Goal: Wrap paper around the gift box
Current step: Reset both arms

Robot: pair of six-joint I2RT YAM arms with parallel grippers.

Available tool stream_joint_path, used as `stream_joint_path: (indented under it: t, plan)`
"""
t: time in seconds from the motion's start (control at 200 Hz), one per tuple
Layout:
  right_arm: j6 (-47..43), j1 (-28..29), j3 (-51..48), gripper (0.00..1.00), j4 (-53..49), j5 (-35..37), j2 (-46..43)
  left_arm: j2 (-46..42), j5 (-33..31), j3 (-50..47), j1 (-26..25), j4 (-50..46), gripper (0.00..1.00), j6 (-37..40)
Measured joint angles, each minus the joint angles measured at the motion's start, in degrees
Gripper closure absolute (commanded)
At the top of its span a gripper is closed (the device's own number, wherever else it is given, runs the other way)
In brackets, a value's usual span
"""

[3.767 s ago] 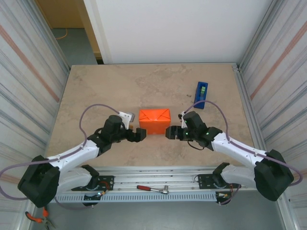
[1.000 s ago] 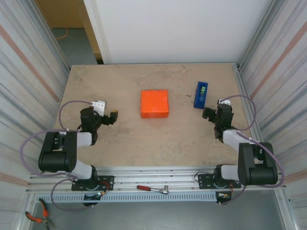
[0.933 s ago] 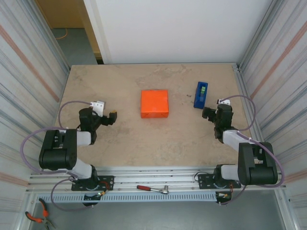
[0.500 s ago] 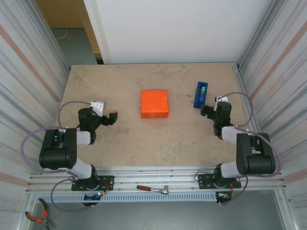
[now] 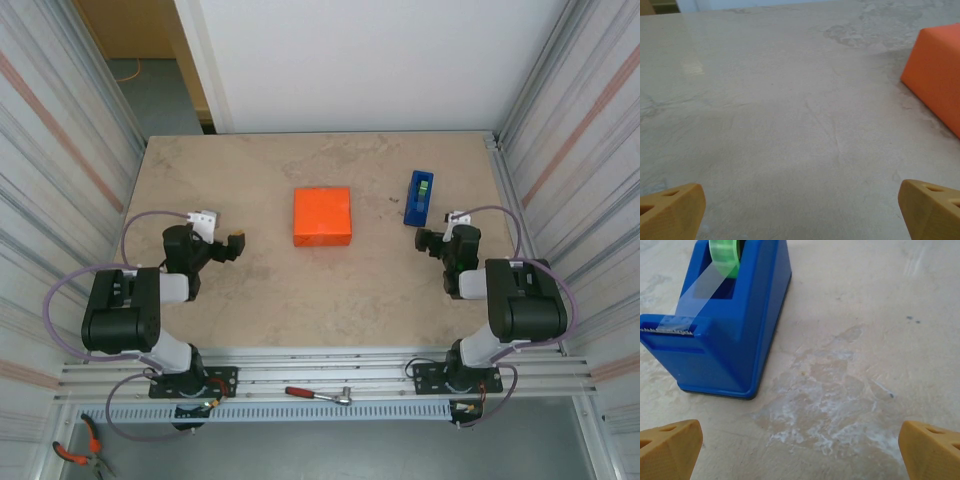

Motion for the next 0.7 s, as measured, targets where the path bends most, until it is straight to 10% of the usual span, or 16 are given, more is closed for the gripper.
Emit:
stream_joint_path:
  t: [0.701]
  plan:
    - [-0.3,-0.9,1.8,0.01,0.6,-0.1,0.0,0.0,-12.0,1.6,-2.2,-1.5,0.01,-2.4]
